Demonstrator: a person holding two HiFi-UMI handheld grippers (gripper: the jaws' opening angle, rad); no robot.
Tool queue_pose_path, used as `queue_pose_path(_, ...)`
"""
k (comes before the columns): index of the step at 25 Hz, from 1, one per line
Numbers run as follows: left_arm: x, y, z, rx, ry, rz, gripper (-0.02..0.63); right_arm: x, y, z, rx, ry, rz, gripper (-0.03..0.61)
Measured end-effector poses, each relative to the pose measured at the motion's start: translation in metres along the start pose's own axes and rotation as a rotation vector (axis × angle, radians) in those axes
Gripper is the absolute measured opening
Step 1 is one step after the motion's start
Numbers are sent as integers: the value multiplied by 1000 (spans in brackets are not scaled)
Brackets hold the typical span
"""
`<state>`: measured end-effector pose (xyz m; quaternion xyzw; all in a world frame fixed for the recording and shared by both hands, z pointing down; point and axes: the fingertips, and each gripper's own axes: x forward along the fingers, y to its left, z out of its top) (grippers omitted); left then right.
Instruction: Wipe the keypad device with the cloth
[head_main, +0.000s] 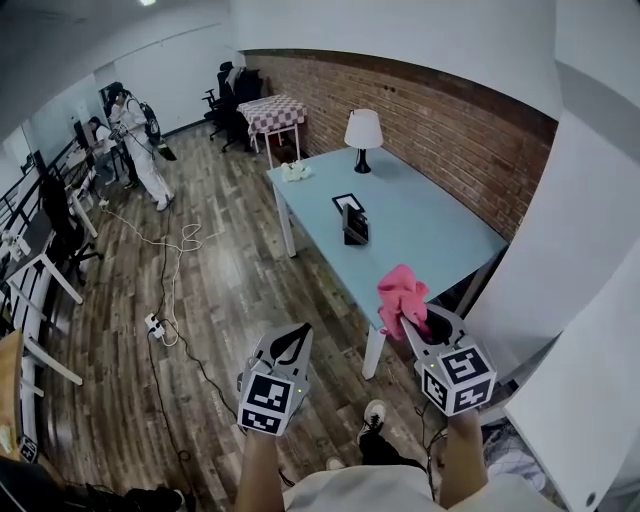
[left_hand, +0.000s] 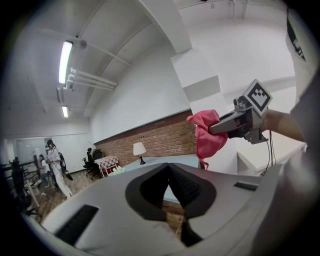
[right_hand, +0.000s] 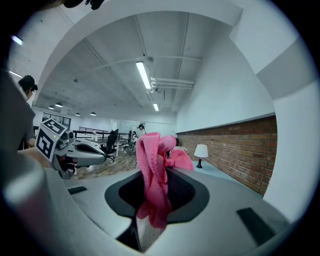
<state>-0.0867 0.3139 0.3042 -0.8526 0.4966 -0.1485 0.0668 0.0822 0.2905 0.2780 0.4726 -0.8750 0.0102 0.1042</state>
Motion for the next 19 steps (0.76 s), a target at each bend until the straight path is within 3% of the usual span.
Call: queue_pose_path(19, -17, -20, 10, 15, -13, 4, 28, -18, 10, 4, -5, -18, 7, 107)
